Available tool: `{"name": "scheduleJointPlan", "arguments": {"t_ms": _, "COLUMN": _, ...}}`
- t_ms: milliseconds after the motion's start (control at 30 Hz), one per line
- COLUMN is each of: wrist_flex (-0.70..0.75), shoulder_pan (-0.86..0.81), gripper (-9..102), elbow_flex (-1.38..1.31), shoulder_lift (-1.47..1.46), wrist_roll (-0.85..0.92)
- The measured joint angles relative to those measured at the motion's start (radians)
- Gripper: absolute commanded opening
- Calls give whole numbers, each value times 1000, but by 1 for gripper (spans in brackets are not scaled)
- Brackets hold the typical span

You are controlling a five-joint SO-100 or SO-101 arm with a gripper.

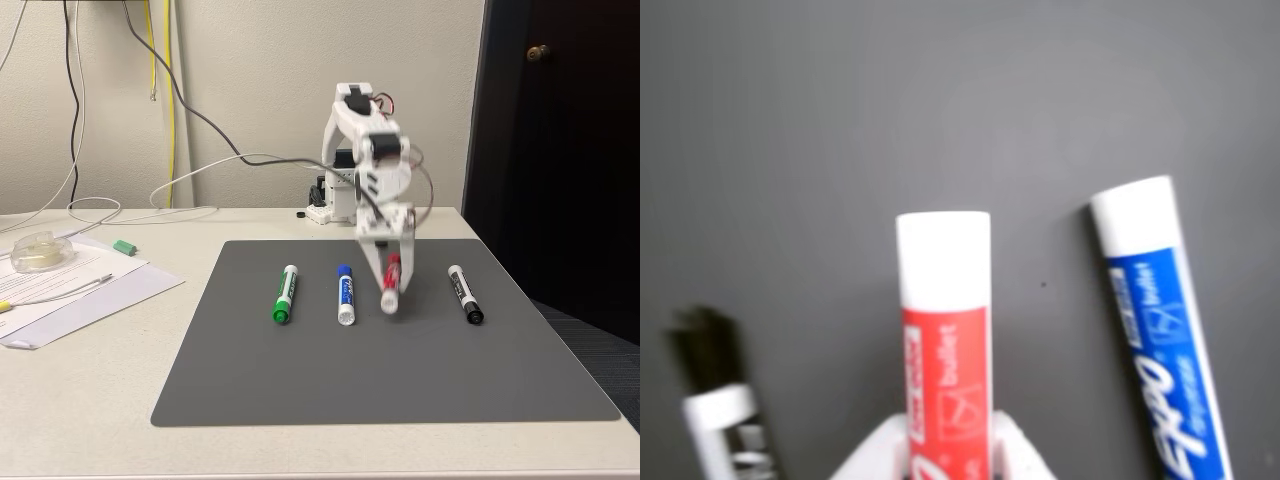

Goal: Pick up the red marker.

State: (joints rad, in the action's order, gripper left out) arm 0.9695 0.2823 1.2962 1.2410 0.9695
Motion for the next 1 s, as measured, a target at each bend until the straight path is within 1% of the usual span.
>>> {"name": "scheduleJointPlan", "arguments": {"t_ms": 100, "wrist_flex": 48, "shoulder_pan": -5, "gripper": 0, "elbow_flex": -31, "shoulder_lift": 101, "wrist_roll": -137}}
{"name": "scheduleJointPlan", "arguments": {"t_ms": 233, "wrist_flex": 117, "shoulder_pan": -57, "gripper": 0, "elbow_flex": -149, "shoulder_lift": 198, "wrist_roll": -318}}
{"name": "scheduleJointPlan", "arguments": {"t_ms": 367, "wrist_flex": 137, "shoulder_pan": -152, "gripper": 0, "elbow_flex": -216, "shoulder_lift": 281, "wrist_roll": -491}}
{"name": "scheduleJointPlan", "arguments": {"t_ms": 500, "wrist_flex": 158, "shoulder_pan": -261, "gripper": 0, "elbow_flex": -224, "shoulder_lift": 344, "wrist_roll": -611}}
{"name": "scheduleJointPlan", "arguments": {"t_ms": 567, "wrist_flex": 158, "shoulder_pan": -290, "gripper": 0, "elbow_flex": -224, "shoulder_lift": 376, "wrist_roll": -683}}
{"name": "scheduleJointPlan", "arguments": {"t_ms": 700, "wrist_flex": 167, "shoulder_pan": -364, "gripper": 0, "elbow_flex": -218, "shoulder_lift": 443, "wrist_roll": -758}}
{"name": "scheduleJointPlan", "arguments": {"t_ms": 833, "wrist_flex": 158, "shoulder_pan": -379, "gripper": 0, "elbow_flex": -176, "shoulder_lift": 509, "wrist_roll": -781}}
{"name": "scheduleJointPlan", "arguments": {"t_ms": 867, "wrist_flex": 138, "shoulder_pan": -371, "gripper": 0, "elbow_flex": -153, "shoulder_lift": 534, "wrist_roll": -788}}
{"name": "scheduleJointPlan", "arguments": {"t_ms": 900, "wrist_flex": 60, "shoulder_pan": -376, "gripper": 0, "elbow_flex": -52, "shoulder_lift": 615, "wrist_roll": -801}}
{"name": "scheduleJointPlan", "arguments": {"t_ms": 1000, "wrist_flex": -80, "shoulder_pan": -399, "gripper": 0, "elbow_flex": 272, "shoulder_lift": 839, "wrist_roll": -827}}
